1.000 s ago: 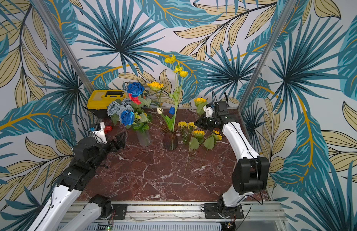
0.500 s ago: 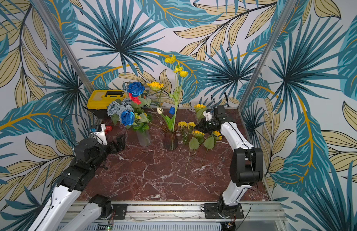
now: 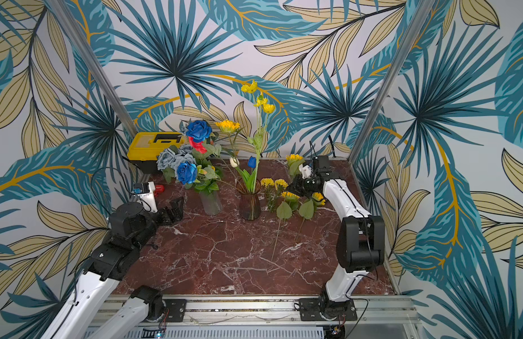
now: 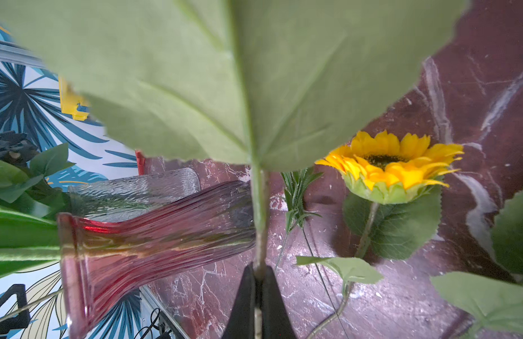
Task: Pick out yellow flowers from the vase
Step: Place the flower at the center of the board.
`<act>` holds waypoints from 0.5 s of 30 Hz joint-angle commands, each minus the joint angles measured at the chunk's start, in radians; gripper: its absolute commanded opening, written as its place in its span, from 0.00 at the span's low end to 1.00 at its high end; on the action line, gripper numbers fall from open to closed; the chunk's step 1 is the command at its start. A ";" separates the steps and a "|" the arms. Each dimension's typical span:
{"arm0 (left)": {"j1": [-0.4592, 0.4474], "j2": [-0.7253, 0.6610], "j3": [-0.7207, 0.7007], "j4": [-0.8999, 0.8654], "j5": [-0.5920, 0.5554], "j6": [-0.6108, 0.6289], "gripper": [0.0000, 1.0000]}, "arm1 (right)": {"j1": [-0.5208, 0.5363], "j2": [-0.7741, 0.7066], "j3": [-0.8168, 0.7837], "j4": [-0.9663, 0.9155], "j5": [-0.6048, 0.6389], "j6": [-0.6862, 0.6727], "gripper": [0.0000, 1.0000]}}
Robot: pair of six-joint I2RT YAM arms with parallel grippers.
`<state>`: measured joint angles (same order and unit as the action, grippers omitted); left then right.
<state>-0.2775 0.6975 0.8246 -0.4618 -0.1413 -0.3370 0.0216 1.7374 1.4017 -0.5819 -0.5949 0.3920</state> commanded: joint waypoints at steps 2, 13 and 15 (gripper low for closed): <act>0.012 -0.012 -0.006 -0.006 0.000 0.005 0.99 | -0.004 0.027 0.008 -0.035 0.041 -0.021 0.00; 0.013 -0.008 -0.005 -0.006 0.002 0.001 0.99 | -0.006 0.135 0.097 -0.124 0.104 -0.067 0.04; 0.013 -0.009 -0.005 -0.006 0.000 0.000 0.99 | -0.006 0.149 0.107 -0.120 0.106 -0.067 0.05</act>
<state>-0.2752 0.6975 0.8246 -0.4618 -0.1413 -0.3378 0.0193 1.8736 1.4799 -0.6674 -0.5079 0.3496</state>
